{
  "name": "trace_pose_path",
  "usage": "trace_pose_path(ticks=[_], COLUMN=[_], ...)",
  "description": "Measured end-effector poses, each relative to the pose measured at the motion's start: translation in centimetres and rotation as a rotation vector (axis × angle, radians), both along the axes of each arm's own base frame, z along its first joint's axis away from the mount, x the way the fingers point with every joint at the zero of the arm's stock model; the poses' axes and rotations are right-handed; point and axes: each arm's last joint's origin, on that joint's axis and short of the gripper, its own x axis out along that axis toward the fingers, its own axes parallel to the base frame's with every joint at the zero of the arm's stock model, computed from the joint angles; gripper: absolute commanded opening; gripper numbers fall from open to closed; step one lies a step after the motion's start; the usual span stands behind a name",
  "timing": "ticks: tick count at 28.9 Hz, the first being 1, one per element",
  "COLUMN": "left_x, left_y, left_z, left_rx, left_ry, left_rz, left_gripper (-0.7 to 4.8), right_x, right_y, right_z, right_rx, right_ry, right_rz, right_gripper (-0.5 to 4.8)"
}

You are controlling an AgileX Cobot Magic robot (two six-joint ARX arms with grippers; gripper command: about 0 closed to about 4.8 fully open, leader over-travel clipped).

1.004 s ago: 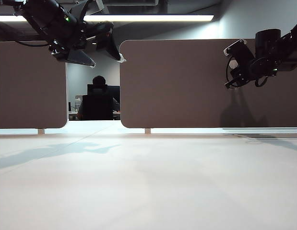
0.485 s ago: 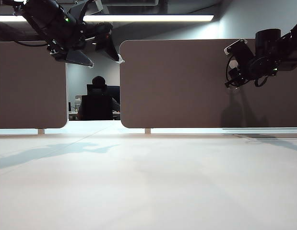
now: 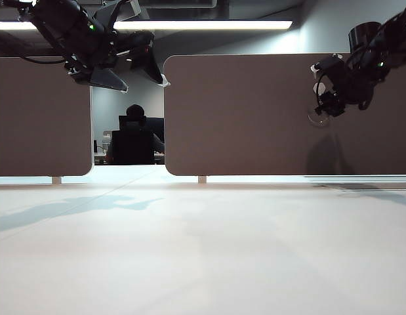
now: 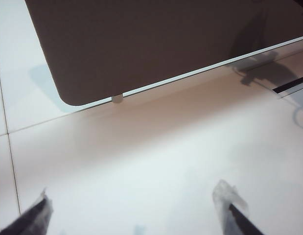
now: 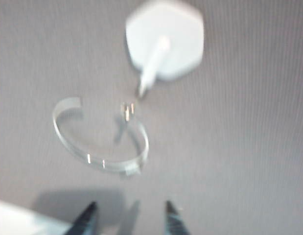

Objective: Hang the earring on the hook.

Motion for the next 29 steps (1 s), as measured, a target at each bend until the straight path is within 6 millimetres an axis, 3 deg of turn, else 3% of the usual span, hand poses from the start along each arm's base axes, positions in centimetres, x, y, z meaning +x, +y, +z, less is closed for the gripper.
trace_pose_path(ticks=[4,7,8,12,13,17,23,29], left_x=[-0.4,-1.1,-1.5,-3.5,-4.1,-6.4,-11.9,-18.6], left_y=[0.1,0.3,0.4,1.1,1.3,2.1,4.2,6.7], left_z=[0.5,1.4,1.9,4.2,4.9,7.0,10.7,11.7], left_rx=[-0.002,-0.023,-0.036,-0.064,-0.069,-0.073,-0.116,-0.16], left_ry=[0.0,-0.002,-0.001,-0.019,-0.028,-0.066,-0.104,-0.139], left_rz=[0.001,0.0,-0.006,-0.009,-0.009,0.023,0.111,0.204], left_gripper=[4.79,4.79,4.44,1.21,0.07,-0.06,-0.06,-0.06], right_x=[-1.5,-3.0,-3.4,-5.2,-5.6,-7.9,-13.9,-20.3], right_y=[0.0,0.1,0.2,1.6,2.4,6.0,8.8,10.4], right_z=[1.5,3.8,4.4,6.0,6.2,7.9,14.0,13.0], right_rx=[0.064,0.131,0.163,0.287,0.295,0.301,0.304,0.321], right_ry=[0.097,0.123,0.136,0.219,0.244,0.288,0.176,0.266], right_rz=[-0.023,-0.042,-0.044,0.028,0.053,0.127,0.213,0.259], right_gripper=[0.79,-0.11,-0.06,-0.06,-0.06,-0.06,-0.06,-0.06])
